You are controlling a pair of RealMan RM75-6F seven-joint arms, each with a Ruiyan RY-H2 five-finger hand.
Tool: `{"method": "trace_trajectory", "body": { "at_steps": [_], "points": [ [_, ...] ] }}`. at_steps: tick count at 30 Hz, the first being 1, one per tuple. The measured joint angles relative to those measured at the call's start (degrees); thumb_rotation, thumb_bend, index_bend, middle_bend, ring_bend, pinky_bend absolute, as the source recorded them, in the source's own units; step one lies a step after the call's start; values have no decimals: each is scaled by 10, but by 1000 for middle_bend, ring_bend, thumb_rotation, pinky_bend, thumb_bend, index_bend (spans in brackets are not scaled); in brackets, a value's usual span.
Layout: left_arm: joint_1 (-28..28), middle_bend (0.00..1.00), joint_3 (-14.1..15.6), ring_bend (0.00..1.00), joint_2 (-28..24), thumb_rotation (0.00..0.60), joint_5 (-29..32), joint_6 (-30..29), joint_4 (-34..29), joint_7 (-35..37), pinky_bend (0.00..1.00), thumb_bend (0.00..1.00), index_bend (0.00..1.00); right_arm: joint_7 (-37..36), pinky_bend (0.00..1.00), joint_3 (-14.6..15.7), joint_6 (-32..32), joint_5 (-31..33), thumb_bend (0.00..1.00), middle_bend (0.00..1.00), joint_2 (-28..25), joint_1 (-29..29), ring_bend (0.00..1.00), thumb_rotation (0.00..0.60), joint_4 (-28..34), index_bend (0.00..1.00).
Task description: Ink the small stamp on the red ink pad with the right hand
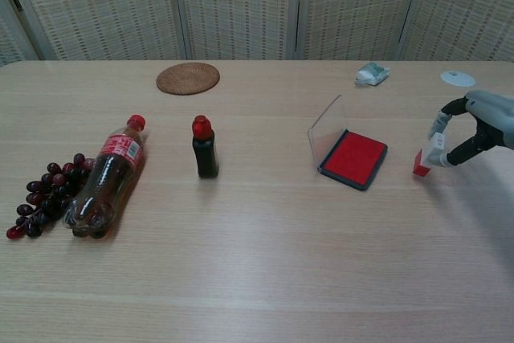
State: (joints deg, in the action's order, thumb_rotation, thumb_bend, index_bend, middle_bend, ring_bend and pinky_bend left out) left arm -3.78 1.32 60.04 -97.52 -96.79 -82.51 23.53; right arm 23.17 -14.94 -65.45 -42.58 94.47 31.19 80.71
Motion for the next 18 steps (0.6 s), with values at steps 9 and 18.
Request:
{"method": "trace_trajectory", "body": {
  "at_steps": [9,18],
  "points": [
    [1,0,0,0,0,600,-1,-2,2,3,0,427,0,-13,0,-3,19,2,262,141,15,0,0,600,-30,736],
    [1,0,0,0,0,600,-1,-1,1,2,0,427,0,-17,0,-6,26,1,263,141,16,-2,0,600,-36,736]
  ]
}}
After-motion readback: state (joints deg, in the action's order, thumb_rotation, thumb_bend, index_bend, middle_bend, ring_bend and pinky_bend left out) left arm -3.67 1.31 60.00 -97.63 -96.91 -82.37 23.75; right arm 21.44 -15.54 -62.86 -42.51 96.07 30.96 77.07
